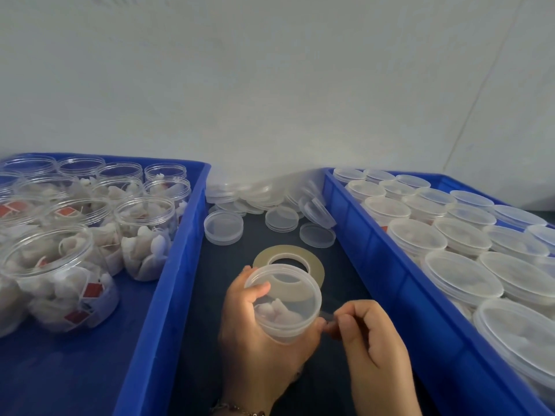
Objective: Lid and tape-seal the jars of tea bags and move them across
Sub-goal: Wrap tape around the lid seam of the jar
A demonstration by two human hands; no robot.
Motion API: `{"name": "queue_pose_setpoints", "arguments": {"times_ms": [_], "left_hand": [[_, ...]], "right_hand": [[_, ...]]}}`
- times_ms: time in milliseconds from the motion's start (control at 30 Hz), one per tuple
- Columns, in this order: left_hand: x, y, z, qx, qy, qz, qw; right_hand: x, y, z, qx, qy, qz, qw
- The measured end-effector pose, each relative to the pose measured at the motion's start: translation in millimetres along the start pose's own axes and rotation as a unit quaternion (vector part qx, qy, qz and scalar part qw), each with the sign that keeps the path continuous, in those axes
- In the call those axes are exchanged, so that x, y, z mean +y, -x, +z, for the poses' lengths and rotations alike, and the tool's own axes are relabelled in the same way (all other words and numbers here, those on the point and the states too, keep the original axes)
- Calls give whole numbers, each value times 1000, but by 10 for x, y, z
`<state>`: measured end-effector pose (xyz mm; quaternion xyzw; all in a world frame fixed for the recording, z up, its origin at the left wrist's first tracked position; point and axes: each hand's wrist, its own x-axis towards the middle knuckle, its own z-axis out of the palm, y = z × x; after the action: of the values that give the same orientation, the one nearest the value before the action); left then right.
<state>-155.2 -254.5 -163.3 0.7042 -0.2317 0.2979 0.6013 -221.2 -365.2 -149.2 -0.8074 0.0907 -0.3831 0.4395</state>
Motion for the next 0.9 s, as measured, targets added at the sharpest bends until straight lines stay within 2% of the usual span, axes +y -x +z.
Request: {"name": "queue_pose_setpoints", "arguments": {"times_ms": [133, 267, 367, 467, 600, 700, 800, 900], "left_hand": [[36, -18, 3, 0, 1, 0, 1000], [46, -36, -29, 37, 28, -22, 999], [24, -11, -51, 40, 40, -17, 998], [23, 13, -29, 32, 40, -7, 999], [21, 21, 23, -1, 14, -6, 1000], [72, -29, -3, -5, 14, 17, 1000], [374, -252, 13, -3, 43, 18, 999], [780, -538, 165, -39, 56, 60, 996]], "right_hand": [[-9, -132, 55, -35, 11, 51, 998], [-140, -225, 221, -93, -97, 123, 983], [-148, -291, 256, -69, -162, 158, 972], [-168, -333, 240, -72, -163, 184, 967], [-228, -258, 156, -96, -99, 166, 976], [-300, -205, -8, -147, -29, 97, 984], [-466, -276, -259, -163, -31, 27, 986], [-665, -460, -572, -156, -32, -7, 987]]}}
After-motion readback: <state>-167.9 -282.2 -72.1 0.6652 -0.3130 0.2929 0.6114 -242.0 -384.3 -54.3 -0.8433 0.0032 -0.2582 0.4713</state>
